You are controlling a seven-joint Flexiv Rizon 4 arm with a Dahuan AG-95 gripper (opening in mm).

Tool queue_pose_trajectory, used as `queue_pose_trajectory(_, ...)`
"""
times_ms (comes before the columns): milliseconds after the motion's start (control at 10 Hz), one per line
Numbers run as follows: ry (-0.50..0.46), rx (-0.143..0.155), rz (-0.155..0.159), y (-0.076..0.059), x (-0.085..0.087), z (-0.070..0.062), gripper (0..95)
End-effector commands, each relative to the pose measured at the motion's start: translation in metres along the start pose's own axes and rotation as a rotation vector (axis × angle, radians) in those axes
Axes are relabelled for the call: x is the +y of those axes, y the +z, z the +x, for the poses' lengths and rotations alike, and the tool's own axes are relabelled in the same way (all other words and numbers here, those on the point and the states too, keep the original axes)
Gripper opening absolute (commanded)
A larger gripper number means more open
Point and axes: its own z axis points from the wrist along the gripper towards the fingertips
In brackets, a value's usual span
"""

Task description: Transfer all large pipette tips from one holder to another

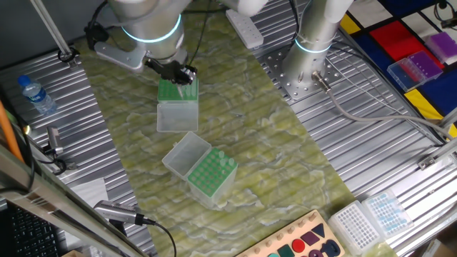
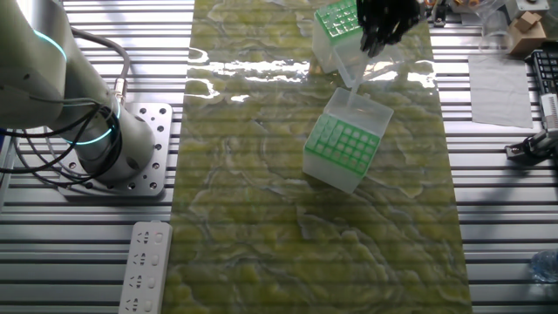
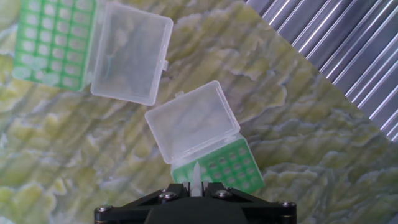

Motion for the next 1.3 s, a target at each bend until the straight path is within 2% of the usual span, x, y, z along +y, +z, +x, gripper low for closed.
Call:
queue_pose_trajectory(100, -0.007, -0.006, 0.004, 0.005, 0.001, 0.009, 0.0)
queue_pose_trajectory(300, -0.014, -0.009, 0.006, 0.008, 0.003, 0.012, 0.0)
queue_pose_trajectory(900, -0.024, -0.02, 0.015, 0.015, 0.001, 0.013, 0.0)
queue_pose_trajectory(1200, -0.04, -0.04, 0.032, 0.023, 0.0, 0.013, 0.0)
queue_pose_trajectory(1300, -0.073, -0.056, 0.041, 0.03, 0.0, 0.013, 0.0)
